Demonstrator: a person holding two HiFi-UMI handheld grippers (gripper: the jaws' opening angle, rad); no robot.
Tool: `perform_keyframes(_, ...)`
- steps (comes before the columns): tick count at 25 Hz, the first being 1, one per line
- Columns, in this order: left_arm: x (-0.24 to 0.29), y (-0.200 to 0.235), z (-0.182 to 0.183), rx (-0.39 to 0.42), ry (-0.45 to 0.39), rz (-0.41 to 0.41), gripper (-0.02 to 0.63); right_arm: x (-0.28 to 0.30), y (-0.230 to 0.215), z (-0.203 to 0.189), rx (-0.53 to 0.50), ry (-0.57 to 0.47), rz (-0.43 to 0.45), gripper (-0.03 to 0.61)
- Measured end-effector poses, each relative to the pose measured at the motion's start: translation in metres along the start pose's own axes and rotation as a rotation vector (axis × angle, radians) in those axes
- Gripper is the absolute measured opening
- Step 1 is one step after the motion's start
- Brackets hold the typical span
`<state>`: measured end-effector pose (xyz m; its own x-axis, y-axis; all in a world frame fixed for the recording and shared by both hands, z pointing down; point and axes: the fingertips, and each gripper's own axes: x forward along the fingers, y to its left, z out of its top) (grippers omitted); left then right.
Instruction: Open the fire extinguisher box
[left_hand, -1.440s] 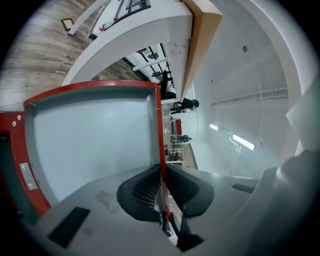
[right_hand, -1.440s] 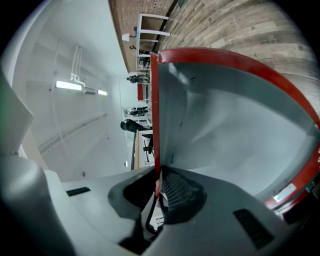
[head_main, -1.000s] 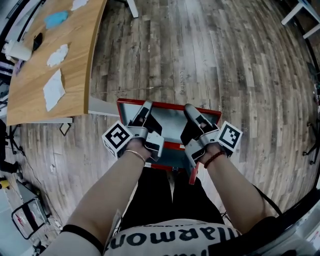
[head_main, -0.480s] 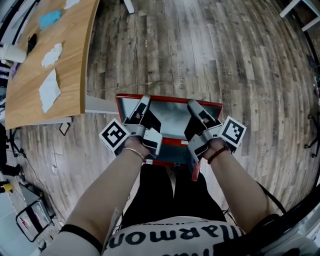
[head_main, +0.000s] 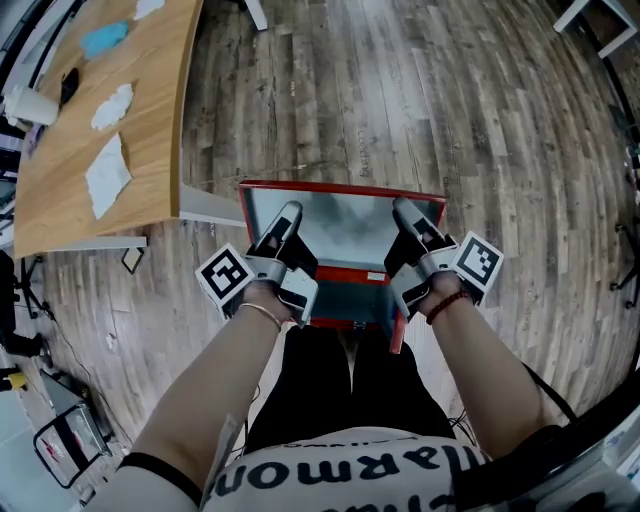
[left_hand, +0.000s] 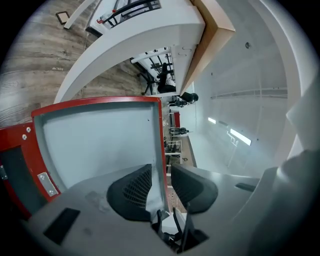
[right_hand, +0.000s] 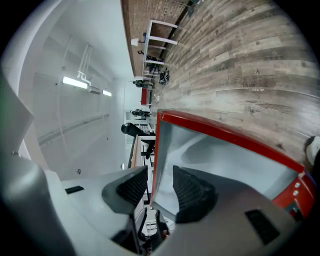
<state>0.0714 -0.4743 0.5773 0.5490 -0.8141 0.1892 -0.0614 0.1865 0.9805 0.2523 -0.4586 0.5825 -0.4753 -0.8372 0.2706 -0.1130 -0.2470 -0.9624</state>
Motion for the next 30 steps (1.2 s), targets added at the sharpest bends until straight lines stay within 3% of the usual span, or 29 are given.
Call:
perform_keyframes(3, -0.013, -0.001, -0.001, 0.018, 0.026, 0.025, 0.1, -0.014, -0.001, -0.004, 0.006, -0.018, -0.023, 0.143)
perform_keyframes(8, -0.06, -0.005, -0.016, 0.145, 0.027, 0.123, 0.097, -0.068, -0.012, -0.025, 0.027, -0.022, -0.058, 0.141)
perform_keyframes(9, -0.065, -0.013, -0.022, 0.161, 0.065, 0.102, 0.092, -0.076, -0.01, -0.028, 0.031, -0.028, -0.059, 0.131)
perform_keyframes(11, -0.074, -0.041, -0.04, 0.188, 0.184, -0.007, 0.08, -0.089, 0.001, -0.036, 0.027, -0.037, -0.049, 0.048)
perform_keyframes(13, -0.087, -0.07, -0.053, 0.212, 0.271, -0.101, 0.06, -0.1, 0.021, -0.047, -0.012, -0.026, -0.029, 0.025)
perform_keyframes(15, -0.104, -0.086, -0.05, 0.266, 0.317, -0.109, 0.034, -0.107, 0.047, -0.061, -0.09, -0.007, 0.005, 0.013)
perform_keyframes(18, -0.134, -0.09, -0.033, 0.513, 0.424, -0.002, 0.02, -0.116, 0.098, -0.085, -0.252, 0.028, 0.074, 0.012)
perform_keyframes(22, -0.187, -0.131, -0.045, 0.736, 0.581, -0.126, 0.018, -0.144, 0.157, -0.128, -0.457, 0.034, 0.115, 0.011)
perform_keyframes(25, -0.215, -0.153, -0.032, 0.882, 0.579, -0.185, 0.018, -0.156, 0.185, -0.144, -0.612, -0.04, 0.123, 0.012)
perform_keyframes(28, -0.231, -0.168, -0.013, 1.056, 0.544, -0.208, 0.018, -0.161, 0.203, -0.15, -0.684, -0.155, 0.111, 0.012)
perform_keyframes(30, -0.236, -0.182, -0.011, 1.127, 0.519, -0.235, 0.018, -0.168, 0.217, -0.154, -0.733, -0.208, 0.11, 0.012)
